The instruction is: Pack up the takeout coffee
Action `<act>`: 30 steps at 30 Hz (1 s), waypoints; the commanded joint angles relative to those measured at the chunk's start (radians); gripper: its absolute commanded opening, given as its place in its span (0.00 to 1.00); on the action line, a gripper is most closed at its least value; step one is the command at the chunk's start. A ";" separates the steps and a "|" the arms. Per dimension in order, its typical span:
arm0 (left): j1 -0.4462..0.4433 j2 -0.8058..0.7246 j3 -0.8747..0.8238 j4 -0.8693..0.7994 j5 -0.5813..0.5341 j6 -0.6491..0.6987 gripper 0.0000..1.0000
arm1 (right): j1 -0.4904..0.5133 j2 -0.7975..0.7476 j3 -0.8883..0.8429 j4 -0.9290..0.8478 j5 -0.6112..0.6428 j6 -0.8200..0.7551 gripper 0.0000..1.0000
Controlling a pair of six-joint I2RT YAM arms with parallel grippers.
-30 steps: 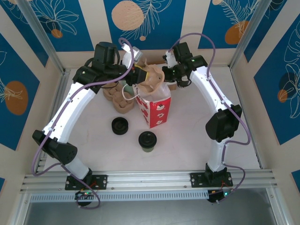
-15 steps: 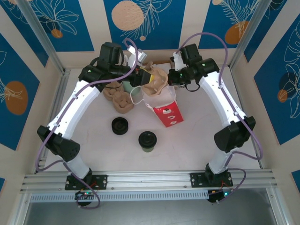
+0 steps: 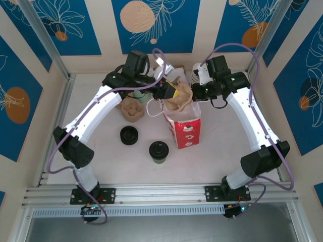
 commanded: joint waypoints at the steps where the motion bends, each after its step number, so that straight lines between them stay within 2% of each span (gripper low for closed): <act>1: -0.022 0.027 0.033 -0.006 0.084 0.070 0.28 | -0.015 -0.030 -0.019 -0.010 -0.043 -0.031 0.00; 10: -0.024 0.093 0.050 -0.079 0.139 0.200 0.28 | -0.032 -0.047 -0.043 -0.008 -0.065 -0.049 0.00; 19: -0.025 0.156 0.074 -0.154 0.114 0.297 0.29 | -0.050 -0.047 -0.053 -0.003 -0.099 -0.056 0.00; 26: -0.033 0.193 0.082 -0.173 0.047 0.348 0.29 | -0.079 -0.053 -0.068 0.016 -0.154 -0.047 0.00; 30: -0.037 0.216 0.092 -0.168 0.044 0.356 0.29 | -0.095 -0.053 -0.082 0.028 -0.243 -0.055 0.00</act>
